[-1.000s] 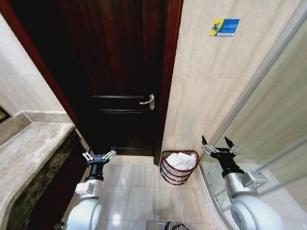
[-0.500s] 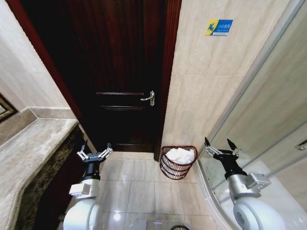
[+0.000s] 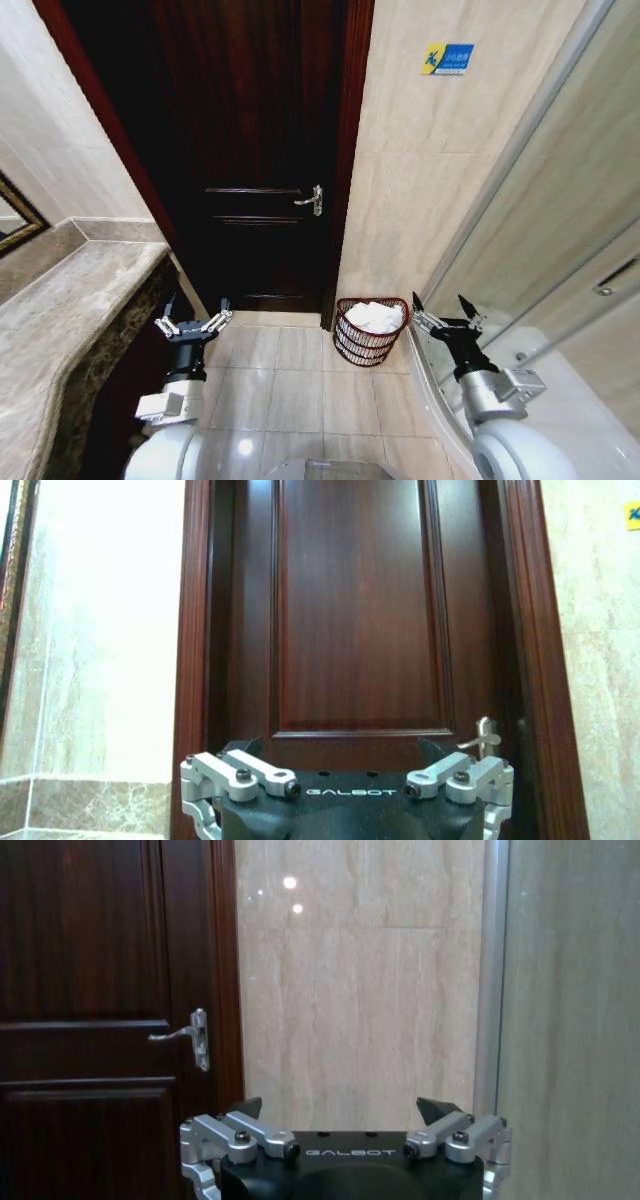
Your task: Discard the used towel into the hamper.
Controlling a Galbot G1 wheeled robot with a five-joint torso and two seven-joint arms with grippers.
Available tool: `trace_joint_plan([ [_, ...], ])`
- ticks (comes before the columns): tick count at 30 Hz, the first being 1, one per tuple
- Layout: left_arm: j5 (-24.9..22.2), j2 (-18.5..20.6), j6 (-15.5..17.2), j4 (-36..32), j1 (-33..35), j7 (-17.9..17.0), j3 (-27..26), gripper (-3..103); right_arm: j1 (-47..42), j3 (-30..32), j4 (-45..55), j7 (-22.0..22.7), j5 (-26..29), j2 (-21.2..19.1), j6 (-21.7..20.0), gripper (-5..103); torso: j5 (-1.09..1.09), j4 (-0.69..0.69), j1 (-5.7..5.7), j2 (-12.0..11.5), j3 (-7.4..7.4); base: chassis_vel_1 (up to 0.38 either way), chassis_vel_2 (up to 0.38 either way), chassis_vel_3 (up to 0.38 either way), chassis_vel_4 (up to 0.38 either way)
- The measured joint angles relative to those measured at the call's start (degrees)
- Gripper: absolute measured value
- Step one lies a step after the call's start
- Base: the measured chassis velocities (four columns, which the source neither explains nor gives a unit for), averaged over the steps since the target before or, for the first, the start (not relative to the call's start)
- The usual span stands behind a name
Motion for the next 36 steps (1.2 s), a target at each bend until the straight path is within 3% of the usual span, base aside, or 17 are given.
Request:
trace_joint_plan([
  [9,-1.2,1.2,-0.2,0.8,0.0,0.1,-1.0,100,0.2,-0.4,0.1,0.9,-1.2,0.2,-0.1,100,-0.01,0.0,-0.02,0.0,-0.01,0.076,-0.072,-0.082,0.083],
  [17,-1.2,2.0,-3.3,1.6,1.5,-0.1,-3.0,100,1.9,-1.6,0.1,0.9,-2.0,1.9,-1.6,100,0.0,0.01,-0.02,0.0,-0.02,0.068,-0.068,-0.06,0.058],
  [36,-3.2,3.4,-2.0,3.4,-1.3,0.6,-2.7,100,2.4,-0.7,0.0,0.6,-2.9,0.0,-2.6,100,0.01,0.0,-0.03,-0.1,-0.03,0.102,-0.104,-0.106,0.102],
])
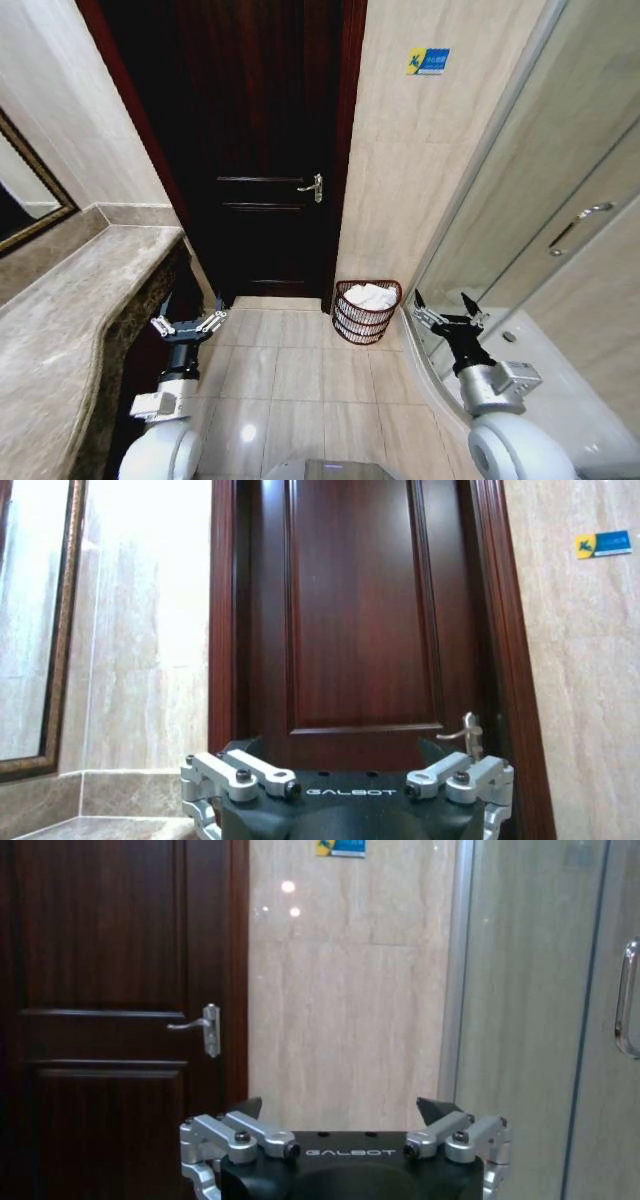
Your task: Discard the used towel into the hamper.
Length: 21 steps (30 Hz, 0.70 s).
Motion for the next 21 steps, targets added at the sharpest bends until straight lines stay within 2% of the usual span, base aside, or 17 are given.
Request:
trace_joint_plan([
  [21,-0.8,0.8,-1.1,1.4,0.8,-0.1,-1.0,100,-1.7,-1.8,0.0,0.8,-1.1,0.4,-0.6,100,-0.01,0.0,-0.02,0.0,-0.01,0.142,-0.146,-0.133,0.15],
])
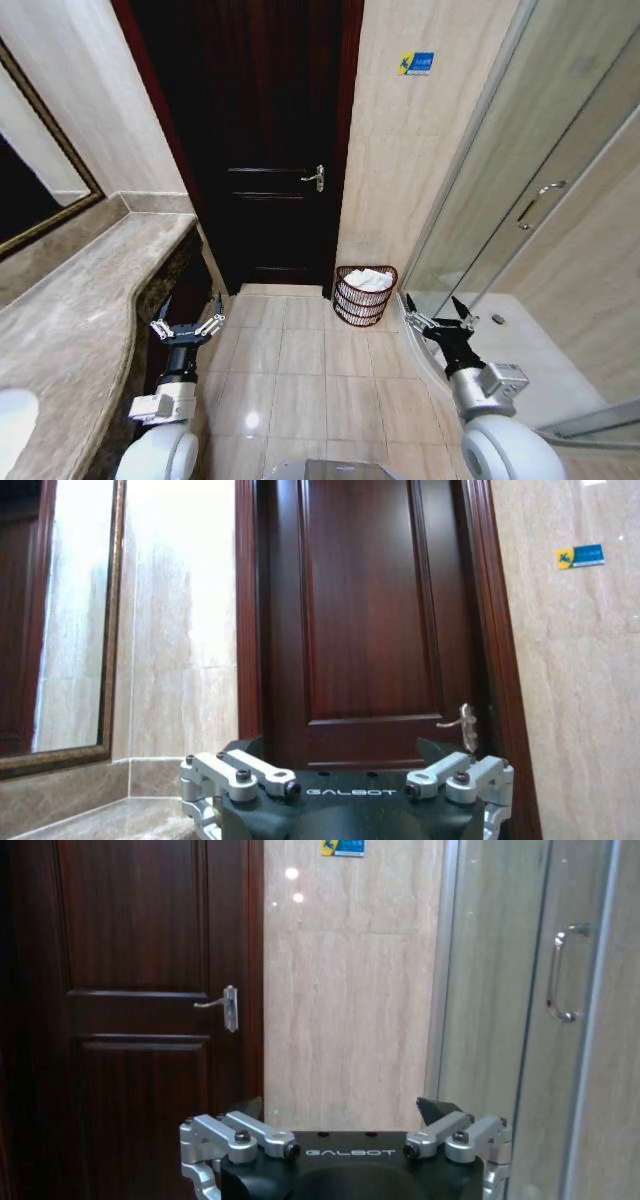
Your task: Discard the used towel into the hamper.
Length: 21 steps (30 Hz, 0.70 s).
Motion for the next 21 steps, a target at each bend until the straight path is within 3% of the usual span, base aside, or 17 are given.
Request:
trace_joint_plan([
  [13,-1.2,1.2,0.1,1.5,-1.2,-0.1,-0.1,100,0.2,-3.7,0.0,0.8,-3.1,0.2,0.1,100,0.02,0.0,0.02,0.0,0.01,-0.008,-0.16,0.007,0.17],
  [21,-1.2,1.2,0.2,2.6,-1.9,-0.2,0.4,100,-0.4,-3.2,0.0,0.7,-3.4,0.3,0.1,100,0.0,0.0,0.01,0.0,0.0,0.017,-0.045,-0.021,0.028],
])
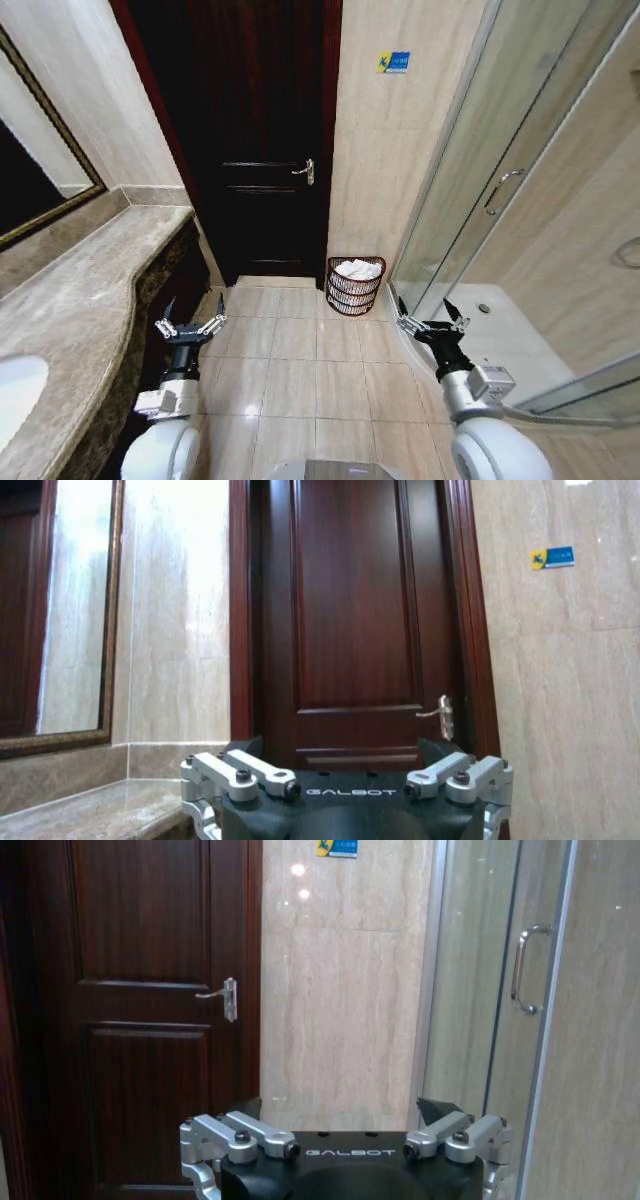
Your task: Discard the used towel into the hamper.
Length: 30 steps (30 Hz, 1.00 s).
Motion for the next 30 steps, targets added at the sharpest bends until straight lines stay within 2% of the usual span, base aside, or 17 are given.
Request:
trace_joint_plan([
  [30,-0.2,0.5,0.0,1.4,-0.7,0.0,0.6,100,-2.0,0.6,0.0,1.4,0.1,-0.5,-0.2,100,0.01,0.0,0.01,0.0,0.0,0.05,-0.05,-0.053,0.05],
])
